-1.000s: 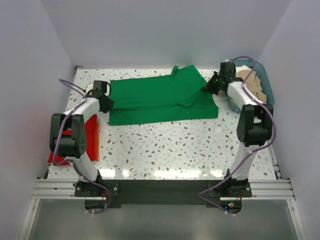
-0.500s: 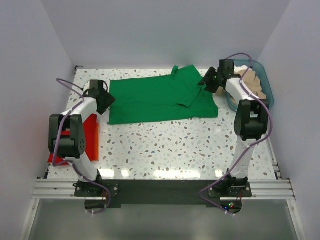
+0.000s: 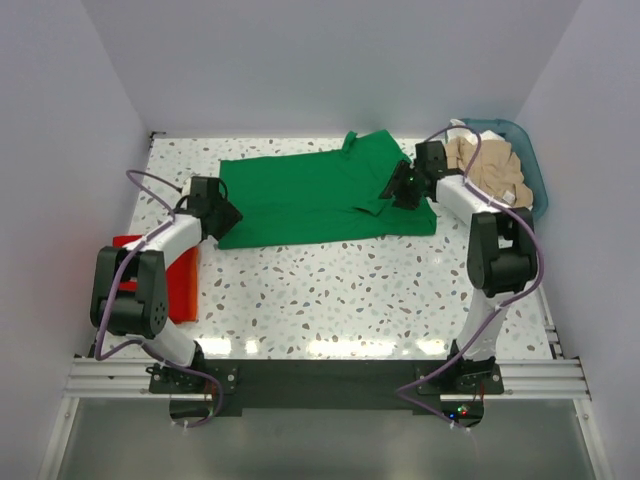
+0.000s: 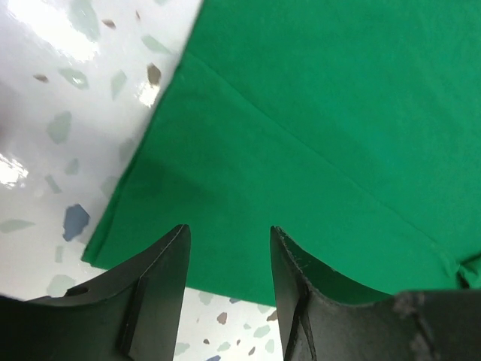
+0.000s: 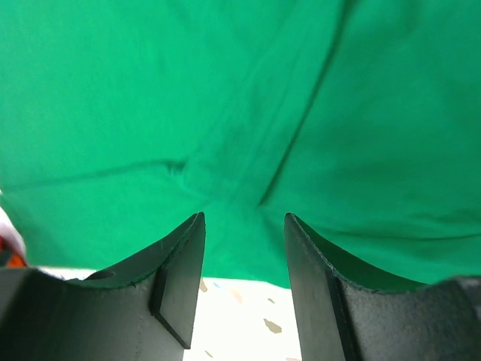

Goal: Fold and stack the t-shirts
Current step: Fold the tshirt

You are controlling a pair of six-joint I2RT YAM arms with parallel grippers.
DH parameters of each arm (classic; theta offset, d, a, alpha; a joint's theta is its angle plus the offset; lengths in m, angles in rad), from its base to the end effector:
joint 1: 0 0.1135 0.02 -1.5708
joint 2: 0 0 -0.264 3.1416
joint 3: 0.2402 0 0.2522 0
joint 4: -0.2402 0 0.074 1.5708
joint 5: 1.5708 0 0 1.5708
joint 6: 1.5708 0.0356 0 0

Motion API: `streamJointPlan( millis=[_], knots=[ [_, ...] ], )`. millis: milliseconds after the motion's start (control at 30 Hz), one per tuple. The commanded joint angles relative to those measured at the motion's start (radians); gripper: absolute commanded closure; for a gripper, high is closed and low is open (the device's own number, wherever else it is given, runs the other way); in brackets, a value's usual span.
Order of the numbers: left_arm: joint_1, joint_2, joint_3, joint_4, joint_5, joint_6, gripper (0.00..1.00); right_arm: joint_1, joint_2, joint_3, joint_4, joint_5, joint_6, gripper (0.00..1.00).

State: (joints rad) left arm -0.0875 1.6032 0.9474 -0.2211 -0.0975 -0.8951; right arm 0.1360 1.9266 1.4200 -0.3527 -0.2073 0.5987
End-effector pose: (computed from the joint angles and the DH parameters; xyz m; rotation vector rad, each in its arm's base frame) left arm 0.3283 -0.0253 0.1914 -1.0095 2.2519 -0.3148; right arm 0.4214 0.0651 0.2121 0.4771 2.4450 0.5738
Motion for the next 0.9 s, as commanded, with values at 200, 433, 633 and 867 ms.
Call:
streamJointPlan(
  millis=[200, 433, 633, 867],
  knots=[
    [-0.029, -0.022, -0.065, 0.104, 0.047, 0.005, 0.5, 0.079, 0.041, -0.047, 0.103, 0.04, 0.032, 0.5],
    [-0.031, -0.017, -0.076, 0.108, 0.045, 0.012, 0.5, 0.086, 0.055, -0.044, 0.092, 0.068, 0.039, 0.46],
    [-0.031, -0.009, -0.07, 0.108, 0.044, 0.018, 0.5, 0.091, 0.083, -0.046, 0.141, 0.039, 0.061, 0.44],
    [-0.031, -0.008, -0.062, 0.097, 0.041, 0.022, 0.5, 0.093, 0.126, 0.002, 0.152, 0.034, 0.072, 0.44]
  ],
)
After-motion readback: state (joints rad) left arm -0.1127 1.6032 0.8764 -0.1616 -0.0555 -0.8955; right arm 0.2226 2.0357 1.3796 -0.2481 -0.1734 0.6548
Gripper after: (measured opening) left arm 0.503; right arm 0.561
